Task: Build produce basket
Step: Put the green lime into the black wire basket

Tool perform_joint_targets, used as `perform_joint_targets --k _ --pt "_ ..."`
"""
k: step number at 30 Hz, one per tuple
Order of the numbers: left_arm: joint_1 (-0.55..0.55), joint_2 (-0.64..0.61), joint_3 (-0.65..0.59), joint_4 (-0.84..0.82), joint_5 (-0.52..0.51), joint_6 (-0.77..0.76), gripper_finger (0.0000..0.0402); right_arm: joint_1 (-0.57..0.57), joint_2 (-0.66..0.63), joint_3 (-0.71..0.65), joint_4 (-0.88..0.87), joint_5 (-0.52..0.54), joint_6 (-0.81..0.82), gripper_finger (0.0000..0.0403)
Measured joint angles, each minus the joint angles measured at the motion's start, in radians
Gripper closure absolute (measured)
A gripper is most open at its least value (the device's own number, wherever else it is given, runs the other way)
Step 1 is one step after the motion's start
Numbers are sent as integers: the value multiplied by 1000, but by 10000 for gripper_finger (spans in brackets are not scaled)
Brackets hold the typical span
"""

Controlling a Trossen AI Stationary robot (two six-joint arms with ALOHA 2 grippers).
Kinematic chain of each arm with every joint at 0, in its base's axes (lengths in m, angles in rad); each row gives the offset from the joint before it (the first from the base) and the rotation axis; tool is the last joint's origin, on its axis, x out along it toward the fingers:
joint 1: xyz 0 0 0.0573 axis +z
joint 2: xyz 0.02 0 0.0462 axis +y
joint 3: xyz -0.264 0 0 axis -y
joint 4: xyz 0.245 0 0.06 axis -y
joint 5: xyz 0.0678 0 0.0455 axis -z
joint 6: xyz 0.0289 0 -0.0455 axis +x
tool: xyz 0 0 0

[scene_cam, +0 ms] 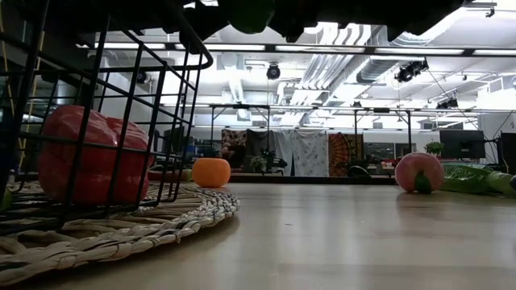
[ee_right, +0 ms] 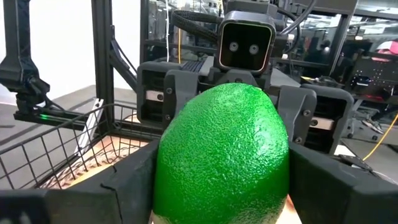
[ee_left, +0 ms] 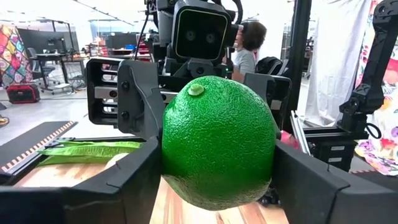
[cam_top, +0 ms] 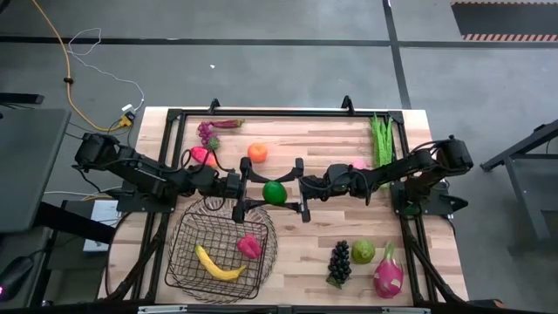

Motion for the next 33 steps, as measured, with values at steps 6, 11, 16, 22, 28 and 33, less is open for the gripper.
perform_joint_targets --k 6,11,16,22,28,33 --pt "0 0 0 -8 -16 0 151 0 0 0 -1 20 6 104" --pt "0 0 0 -14 -22 -3 151 0 0 0 -7 27 51 103" --pt "1 1 0 -16 -23 -1 152 -2 0 0 -11 45 54 103" --pt "1 1 1 -19 -27 7 152 0 0 2 -16 58 33 102" --pt "1 2 2 -27 -48 11 152 0 1 2 -18 77 28 98" --pt "3 3 6 -28 -66 8 152 12 3 6 -21 168 24 68"
